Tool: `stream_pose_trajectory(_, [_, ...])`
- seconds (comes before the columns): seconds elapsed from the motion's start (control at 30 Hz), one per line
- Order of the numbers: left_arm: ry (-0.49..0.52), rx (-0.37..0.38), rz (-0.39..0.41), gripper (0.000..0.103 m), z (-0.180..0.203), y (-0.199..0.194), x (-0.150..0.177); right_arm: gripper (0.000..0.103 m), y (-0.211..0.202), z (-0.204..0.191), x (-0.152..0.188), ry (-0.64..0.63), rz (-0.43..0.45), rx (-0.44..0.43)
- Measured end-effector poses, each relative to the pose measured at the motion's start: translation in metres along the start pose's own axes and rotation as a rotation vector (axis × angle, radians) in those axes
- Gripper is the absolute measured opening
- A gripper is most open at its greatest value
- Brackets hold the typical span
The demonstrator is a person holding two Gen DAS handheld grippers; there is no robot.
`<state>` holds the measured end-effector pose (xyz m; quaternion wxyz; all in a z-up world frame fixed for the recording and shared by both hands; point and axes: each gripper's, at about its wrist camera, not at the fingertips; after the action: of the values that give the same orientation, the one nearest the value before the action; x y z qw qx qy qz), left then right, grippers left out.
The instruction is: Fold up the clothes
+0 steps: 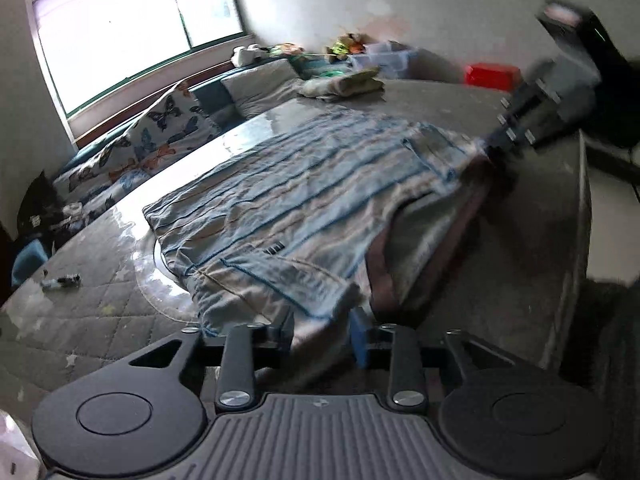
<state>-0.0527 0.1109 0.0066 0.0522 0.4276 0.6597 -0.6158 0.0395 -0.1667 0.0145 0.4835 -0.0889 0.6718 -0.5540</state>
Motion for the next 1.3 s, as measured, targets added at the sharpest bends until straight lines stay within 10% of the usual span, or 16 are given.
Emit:
stream_pose_trajectory(0.37, [0.158, 0.009, -0.008, 0.05, 0.019, 0.02, 0.001, 0.008, 0.004, 0.015, -0.013, 0.098, 0.006, -0.03])
stream_pose_trajectory(0.53, [0.12, 0.03, -0.021, 0.011, 0.008, 0.028, -0.004, 0.009, 0.008, 0.01, -0.013, 0.069, -0.004, -0.019])
stream_pose_trajectory(0.93, [0.034, 0.009, -0.003, 0.008, 0.002, 0.019, -0.004, 0.032, 0.009, -0.031, 0.024, -0.206, -0.011, 0.153])
stream_pose_trajectory(1.3, [0.087, -0.054, -0.026, 0.009, 0.011, 0.021, 0.007, 0.007, 0.009, -0.019, 0.02, -0.115, 0.007, 0.114])
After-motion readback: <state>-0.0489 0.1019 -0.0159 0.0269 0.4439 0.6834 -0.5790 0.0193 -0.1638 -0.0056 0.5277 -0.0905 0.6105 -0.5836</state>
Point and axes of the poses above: each gripper's, at about its wrist camera, not at the fingertips, and y roughly the way its jaws point, z to its right, x to its underside, and after that the axes turned 10 degrees about -z, right-handed
